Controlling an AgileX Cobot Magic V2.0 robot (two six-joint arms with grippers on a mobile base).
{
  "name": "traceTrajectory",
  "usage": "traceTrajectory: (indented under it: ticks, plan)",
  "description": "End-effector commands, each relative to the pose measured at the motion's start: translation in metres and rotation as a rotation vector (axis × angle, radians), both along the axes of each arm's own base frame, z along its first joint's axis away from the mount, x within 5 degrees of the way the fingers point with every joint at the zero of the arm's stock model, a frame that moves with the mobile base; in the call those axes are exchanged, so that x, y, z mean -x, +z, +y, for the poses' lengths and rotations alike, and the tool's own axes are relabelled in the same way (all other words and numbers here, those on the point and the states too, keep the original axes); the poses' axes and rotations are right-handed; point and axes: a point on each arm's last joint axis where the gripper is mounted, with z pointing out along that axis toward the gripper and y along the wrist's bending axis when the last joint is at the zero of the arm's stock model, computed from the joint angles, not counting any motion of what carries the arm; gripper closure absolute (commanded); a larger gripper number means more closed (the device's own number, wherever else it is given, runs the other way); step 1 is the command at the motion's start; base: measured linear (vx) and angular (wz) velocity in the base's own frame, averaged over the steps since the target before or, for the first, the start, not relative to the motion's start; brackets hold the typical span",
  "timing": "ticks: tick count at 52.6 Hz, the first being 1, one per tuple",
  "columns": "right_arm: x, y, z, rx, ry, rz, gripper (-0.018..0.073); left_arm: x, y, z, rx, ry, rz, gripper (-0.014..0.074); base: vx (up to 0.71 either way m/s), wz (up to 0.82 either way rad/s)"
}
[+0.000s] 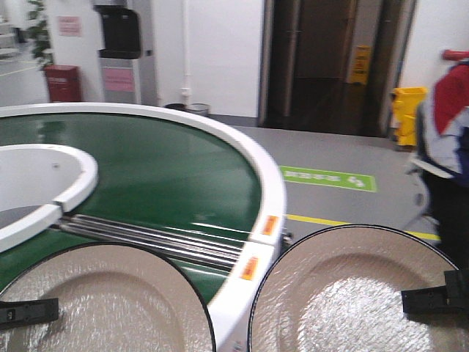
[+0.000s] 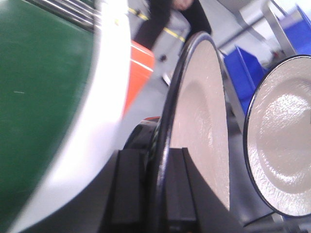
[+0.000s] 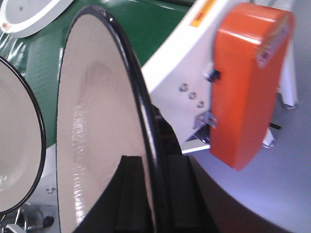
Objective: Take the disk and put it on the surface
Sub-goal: 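Hold both plates while the base drives to the steel table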
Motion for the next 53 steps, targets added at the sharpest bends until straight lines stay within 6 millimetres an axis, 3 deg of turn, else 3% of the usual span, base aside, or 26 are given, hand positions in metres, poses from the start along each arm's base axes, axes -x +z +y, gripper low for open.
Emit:
traceTrajectory:
  ticks: [1,53]
  plan:
    - [0.0024,0.0218,0.003,-0.086,-0.031,-0.09,0.0568,0.0006,0.0227,-0.005,0.119,0.012,-0.074,0.0601,-0.15,-0.59]
    - [0.0026,0.022,0.003,-0.086,-0.03,-0.091,0.0568,0.0006,0.0227,-0.005,0.119,0.012,-0.074,0.0601,-0.08,-0.58]
